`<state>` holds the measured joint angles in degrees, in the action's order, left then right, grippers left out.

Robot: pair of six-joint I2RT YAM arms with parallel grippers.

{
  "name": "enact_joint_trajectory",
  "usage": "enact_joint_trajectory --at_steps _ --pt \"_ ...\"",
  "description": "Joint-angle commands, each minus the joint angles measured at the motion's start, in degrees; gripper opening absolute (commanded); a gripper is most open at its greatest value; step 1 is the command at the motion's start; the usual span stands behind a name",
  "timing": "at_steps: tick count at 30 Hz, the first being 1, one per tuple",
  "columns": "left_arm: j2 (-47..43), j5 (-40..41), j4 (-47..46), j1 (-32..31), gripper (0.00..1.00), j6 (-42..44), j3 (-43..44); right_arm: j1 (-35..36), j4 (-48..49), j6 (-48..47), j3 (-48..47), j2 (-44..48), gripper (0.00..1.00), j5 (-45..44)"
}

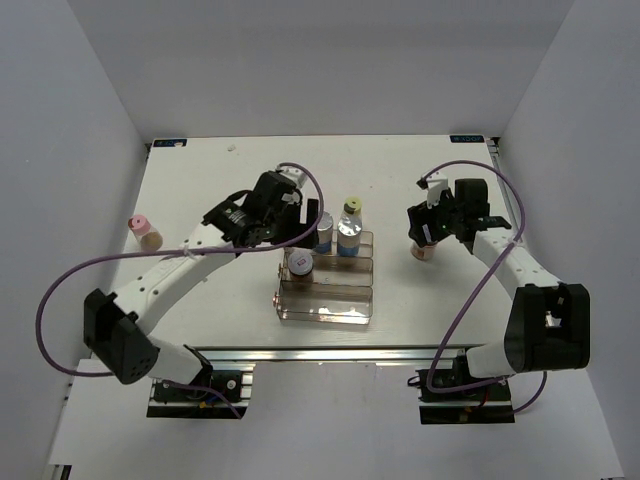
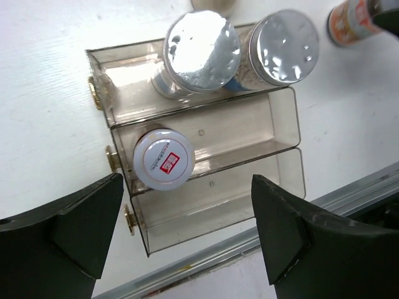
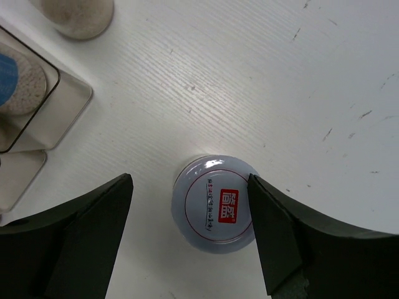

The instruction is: Organize the condiment bottles

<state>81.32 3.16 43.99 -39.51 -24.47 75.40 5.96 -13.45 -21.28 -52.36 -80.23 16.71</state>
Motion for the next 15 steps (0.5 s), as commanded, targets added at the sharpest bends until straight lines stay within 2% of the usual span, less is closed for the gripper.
enact_joint_trajectory --at_steps 1,5,15 --pt "-6.4 5.4 2.2 -0.2 0.93 -2.3 1.6 -0.2 -2.3 0.1 1.0 -3.4 0.79 -2.4" --pt "-12.3 11.2 2.1 -0.2 0.96 -4.0 -1.0 -0.2 -2.1 0.4 0.1 -2.9 0.79 -2.5" --pt "-16.7 12.6 1.6 -0.2 0.96 -7.3 -6.0 -0.2 -3.2 0.0 1.1 2.2 0.80 -2.0"
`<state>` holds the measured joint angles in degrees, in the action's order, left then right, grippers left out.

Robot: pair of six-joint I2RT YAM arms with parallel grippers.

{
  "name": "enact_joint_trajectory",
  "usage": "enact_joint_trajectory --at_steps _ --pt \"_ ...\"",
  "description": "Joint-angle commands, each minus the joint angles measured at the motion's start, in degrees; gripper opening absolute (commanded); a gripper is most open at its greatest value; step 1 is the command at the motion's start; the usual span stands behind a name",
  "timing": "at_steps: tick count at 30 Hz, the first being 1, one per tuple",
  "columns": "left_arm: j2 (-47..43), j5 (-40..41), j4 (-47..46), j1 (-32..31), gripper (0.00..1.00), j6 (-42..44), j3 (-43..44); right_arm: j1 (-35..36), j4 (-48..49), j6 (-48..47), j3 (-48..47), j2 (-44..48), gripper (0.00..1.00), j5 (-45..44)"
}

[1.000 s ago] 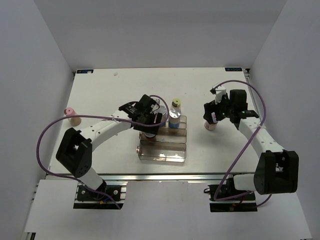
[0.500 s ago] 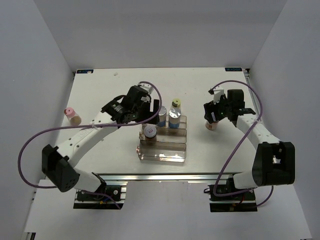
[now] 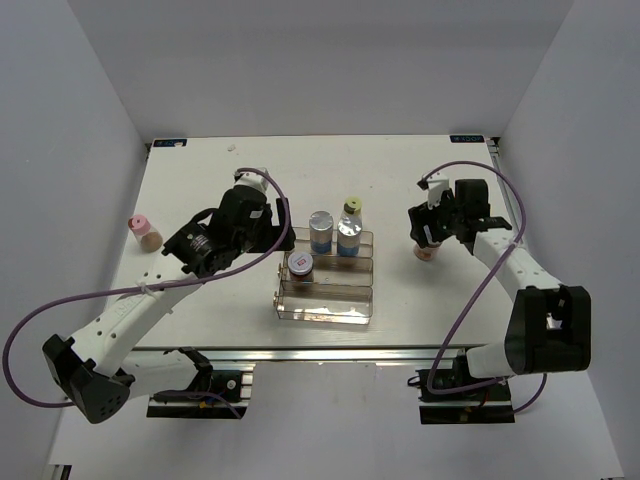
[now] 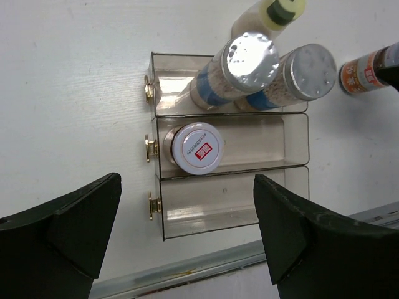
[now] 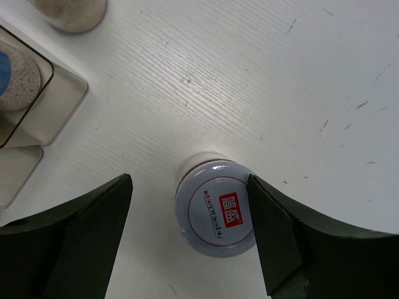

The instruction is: Organize the condiment bottles

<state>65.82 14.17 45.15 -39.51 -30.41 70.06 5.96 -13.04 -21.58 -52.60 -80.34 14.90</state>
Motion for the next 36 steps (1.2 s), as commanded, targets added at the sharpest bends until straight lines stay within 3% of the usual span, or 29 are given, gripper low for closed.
enact_joint_trajectory --at_steps 1,8,17,25,28,31,34,36 --pt "-1.2 1.7 0.6 -0.2 0.96 -1.2 -0.7 -0.2 -3.6 0.5 1.6 2.9 0.80 0.0" --pt "-1.1 3.0 0.8 -0.1 0.98 -0.7 -0.6 -0.2 -2.6 1.8 2.1 6.2 0.81 -2.1" --pt "-2.0 3.8 1.2 -0.2 0.98 -0.9 -1.6 -0.2 -0.2 1.8 2.9 1.8 0.88 -7.2" --pt "-3.9 4.8 1.8 -0.2 0.98 -2.5 -3.2 -0.2 2.4 1.0 3.1 -1.3 0.87 -7.9" --pt "-4.2 5.0 2.1 -0.2 0.98 -2.9 -3.3 -0.2 2.8 0.9 3.5 -2.5 0.79 -6.6" --pt "-4.3 5.5 2.5 -0.2 0.98 -2.9 -3.0 -0.2 1.9 1.0 3.1 -2.6 0.65 -5.0" --pt "-4.8 6.2 3.1 -0.2 0.98 -2.9 -2.5 -0.2 0.3 -0.3 3.0 -1.1 0.40 -2.6" --pt "-5.2 6.6 3.1 -0.2 0.98 -3.1 -2.5 -0.2 -1.1 -2.0 3.0 2.0 0.15 -0.5"
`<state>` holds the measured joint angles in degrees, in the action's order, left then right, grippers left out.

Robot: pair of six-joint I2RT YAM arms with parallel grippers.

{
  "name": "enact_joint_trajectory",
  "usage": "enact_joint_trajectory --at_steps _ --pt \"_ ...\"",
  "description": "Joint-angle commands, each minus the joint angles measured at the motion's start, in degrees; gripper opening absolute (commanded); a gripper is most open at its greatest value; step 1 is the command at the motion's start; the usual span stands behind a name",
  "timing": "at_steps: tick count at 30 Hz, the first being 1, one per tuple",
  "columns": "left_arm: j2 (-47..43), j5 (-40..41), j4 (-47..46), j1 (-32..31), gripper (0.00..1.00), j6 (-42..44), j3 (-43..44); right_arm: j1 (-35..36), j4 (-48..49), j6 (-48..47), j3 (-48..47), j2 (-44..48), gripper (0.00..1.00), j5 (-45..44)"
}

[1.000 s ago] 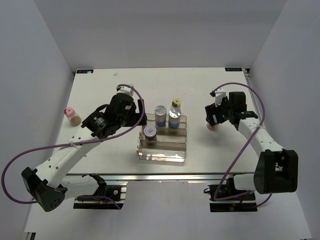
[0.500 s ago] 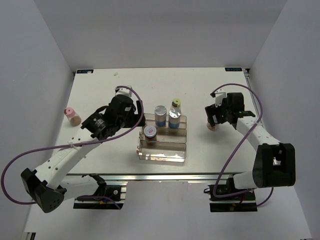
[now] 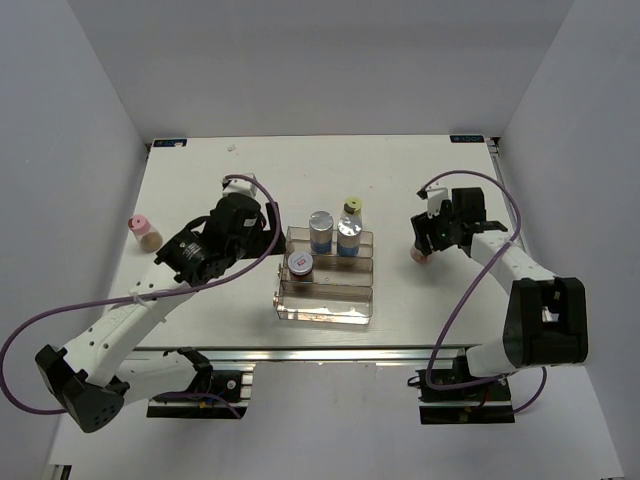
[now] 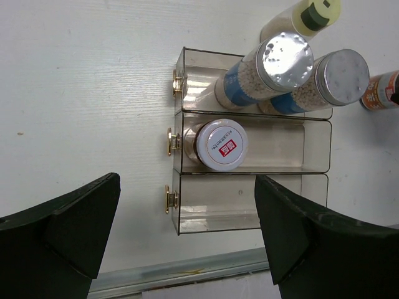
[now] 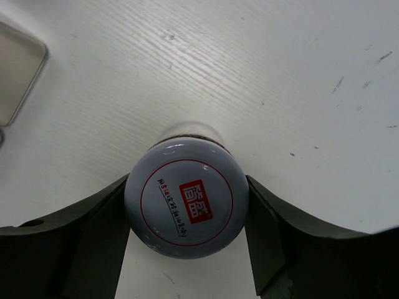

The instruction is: Organize the condiment bottles

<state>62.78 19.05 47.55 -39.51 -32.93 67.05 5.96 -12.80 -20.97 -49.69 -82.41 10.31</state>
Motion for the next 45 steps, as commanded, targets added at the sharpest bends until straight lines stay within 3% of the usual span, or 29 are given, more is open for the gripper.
enact_joint_trajectory --at_steps 1,2,8,13,17,23,37,39,40,45 --pt "-2.6 2.0 0.7 -0.2 0.98 -0.7 0.5 -0.2 -1.8 -3.3 0.0 5.4 0.05 7.3" --pt "-2.8 2.2 0.8 -0.2 0.98 -0.8 0.5 -0.2 -3.1 -4.1 -0.1 8.6 0.00 9.7" --pt "-3.5 8.2 4.2 -0.2 0.98 -2.5 -0.2 -0.2 -13.9 -16.9 -4.5 17.3 0.00 31.4" --pt "-3.3 15.8 9.8 -0.1 0.98 -7.4 -0.2 0.5 -22.1 -22.9 -8.0 16.5 0.00 45.6" --pt "-3.6 19.4 13.2 0.0 0.98 -10.8 -1.1 8.3 -19.5 -19.7 -8.4 14.2 0.00 43.2" --pt "-6.0 19.0 13.7 0.2 0.98 -14.5 -4.4 18.4 -6.8 -9.8 -5.7 11.1 0.00 34.3" --pt "-8.5 23.7 20.1 0.5 0.98 -22.8 -8.2 20.7 -0.7 -2.6 -6.9 1.6 0.01 20.7" --pt "-7.2 24.7 20.6 1.1 0.98 -24.1 -8.7 20.8 -0.6 -2.8 -6.5 1.4 0.15 20.6" --pt "-6.7 24.8 20.5 1.4 0.98 -24.3 -9.1 21.1 -0.5 -2.8 -6.2 1.5 0.31 20.6" --pt "-5.1 24.8 19.2 6.3 0.98 -24.8 -9.2 22.7 -0.6 -4.1 -4.8 1.3 0.46 20.8"
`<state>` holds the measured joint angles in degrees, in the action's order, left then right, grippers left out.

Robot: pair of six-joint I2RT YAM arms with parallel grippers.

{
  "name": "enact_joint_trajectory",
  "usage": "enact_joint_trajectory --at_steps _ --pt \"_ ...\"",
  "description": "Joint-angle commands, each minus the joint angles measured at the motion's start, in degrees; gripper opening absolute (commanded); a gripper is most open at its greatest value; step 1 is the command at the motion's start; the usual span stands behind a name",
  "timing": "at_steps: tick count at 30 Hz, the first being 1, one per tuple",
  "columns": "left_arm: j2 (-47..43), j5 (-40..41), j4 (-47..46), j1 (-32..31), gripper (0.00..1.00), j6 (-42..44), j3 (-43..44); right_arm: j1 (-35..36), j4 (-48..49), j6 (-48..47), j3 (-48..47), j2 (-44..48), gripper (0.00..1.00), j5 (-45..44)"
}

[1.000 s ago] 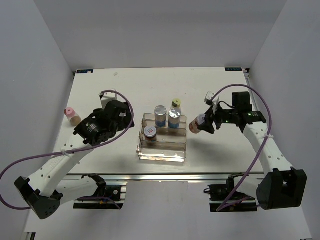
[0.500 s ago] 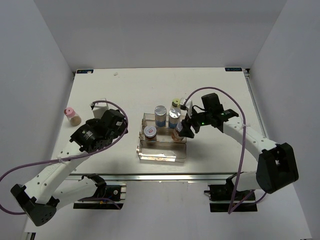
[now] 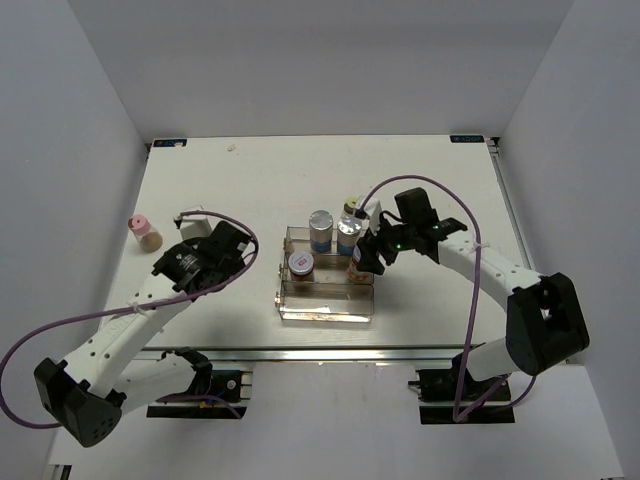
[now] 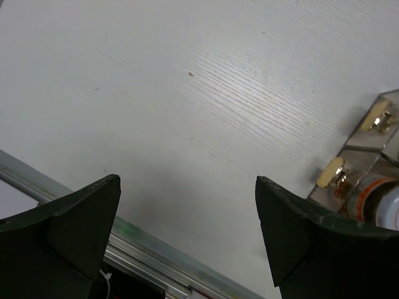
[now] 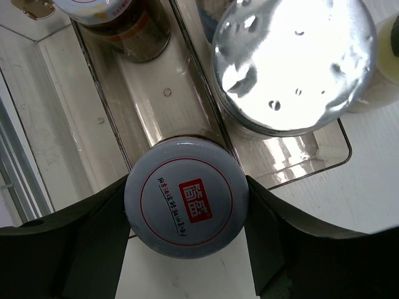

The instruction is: Organize the condiment bottles

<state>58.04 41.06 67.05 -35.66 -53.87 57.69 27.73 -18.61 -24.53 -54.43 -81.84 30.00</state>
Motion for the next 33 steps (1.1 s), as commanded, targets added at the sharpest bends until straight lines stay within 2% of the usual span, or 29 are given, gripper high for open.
enact_joint_trajectory --at_steps 1,5,6,9,11,14,15,17,18,21,23,26,28,29,30,32,33 --pt "-0.2 2.7 -0.5 3.5 0.98 -3.9 0.4 1.6 5.4 -0.5 0.2 0.6 0.48 0.8" --pt "-0.2 1.4 -2.2 10.7 0.98 -2.7 1.4 2.6 7.0 0.4 1.3 0.5 0.56 -0.3" --pt "-0.2 1.2 -3.8 12.9 0.98 -2.0 1.5 2.6 7.1 0.5 1.6 0.5 0.61 -0.4" --pt "1.0 0.4 -7.4 17.4 0.98 2.6 2.2 2.6 7.4 0.5 2.0 0.7 0.66 -0.7" --pt "3.9 -1.9 -10.4 20.4 0.98 6.5 2.3 2.5 6.8 0.4 2.2 1.2 0.70 -0.7" --pt "6.9 -7.6 -14.7 30.3 0.98 11.1 1.9 2.6 5.9 -0.6 2.8 3.1 0.76 0.0" --pt "7.3 -8.8 -16.9 32.2 0.98 12.0 1.7 2.5 5.6 -0.7 2.9 4.3 0.83 0.2" --pt "8.4 -11.3 -19.0 35.1 0.98 15.0 1.6 2.6 5.3 -0.5 3.2 5.4 0.89 0.8" --pt "8.8 -12.1 -20.3 38.6 0.98 15.9 1.7 2.6 5.3 -0.2 3.3 6.2 0.89 1.3" --pt "11.4 -15.0 -22.6 43.1 0.98 18.8 2.7 2.6 5.0 1.3 3.0 7.7 0.89 2.3" --pt "12.7 -15.0 -23.7 44.0 0.98 20.2 3.6 2.6 3.8 2.2 1.9 8.9 0.88 2.8" --pt "16.1 -17.2 -26.3 46.5 0.98 21.8 4.4 2.1 0.5 2.0 0.2 10.9 0.82 3.5" --pt "18.9 -18.7 -28.5 47.8 0.98 22.8 4.6 0.8 -1.2 1.6 -0.8 13.1 0.67 5.1" --pt "20.0 -19.3 -29.0 48.9 0.98 23.1 5.0 0.1 -2.8 1.2 -0.8 13.8 0.58 5.8" --pt "21.1 -19.8 -29.6 49.3 0.98 23.4 5.4 -1.0 -3.4 0.7 -0.5 15.6 0.35 6.8" --pt "24.7 -19.5 -30.0 50.2 0.98 24.7 6.8 -2.1 -3.9 0.9 0.2 18.2 0.05 7.2" --pt "26.0 -19.2 -30.0 50.4 0.98 25.0 7.5 -3.6 -3.8 1.4 0.7 19.0 0.00 7.2"
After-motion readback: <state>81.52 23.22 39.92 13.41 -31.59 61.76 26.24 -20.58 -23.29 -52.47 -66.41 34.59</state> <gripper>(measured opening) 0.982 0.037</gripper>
